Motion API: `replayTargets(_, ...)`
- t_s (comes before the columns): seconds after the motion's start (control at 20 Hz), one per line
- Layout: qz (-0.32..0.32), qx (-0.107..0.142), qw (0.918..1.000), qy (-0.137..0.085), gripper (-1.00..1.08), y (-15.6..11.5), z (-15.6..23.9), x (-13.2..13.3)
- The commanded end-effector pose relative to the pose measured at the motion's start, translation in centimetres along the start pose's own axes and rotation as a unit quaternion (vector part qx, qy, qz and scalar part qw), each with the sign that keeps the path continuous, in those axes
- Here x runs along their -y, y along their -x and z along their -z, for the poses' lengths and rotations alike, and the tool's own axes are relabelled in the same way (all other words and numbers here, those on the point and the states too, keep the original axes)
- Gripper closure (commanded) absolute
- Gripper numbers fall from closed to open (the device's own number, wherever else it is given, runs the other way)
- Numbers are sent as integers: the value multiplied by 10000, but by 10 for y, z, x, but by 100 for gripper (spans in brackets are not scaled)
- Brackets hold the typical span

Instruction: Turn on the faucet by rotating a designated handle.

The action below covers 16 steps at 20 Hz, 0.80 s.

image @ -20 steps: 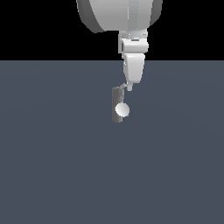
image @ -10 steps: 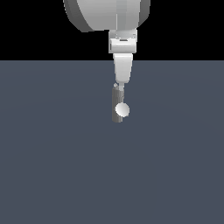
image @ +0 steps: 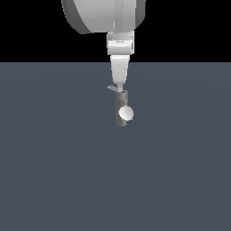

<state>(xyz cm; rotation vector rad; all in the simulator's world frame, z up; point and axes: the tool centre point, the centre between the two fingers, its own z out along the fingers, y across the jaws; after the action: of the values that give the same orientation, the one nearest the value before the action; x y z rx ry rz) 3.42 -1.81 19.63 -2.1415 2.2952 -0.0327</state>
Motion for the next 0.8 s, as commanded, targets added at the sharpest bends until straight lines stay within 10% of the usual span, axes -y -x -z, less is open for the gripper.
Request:
replayTargets(0.0,306,59,9995,40,108,49,-10,4)
replayTargets(0.3,363,65,9993,78,108,72,-13,12)
replayTargets(0.35,-51,-4,10000,1,108,14,0,17)
replayTargets(0.75,70,17,10000,24,108,34,-5,37)
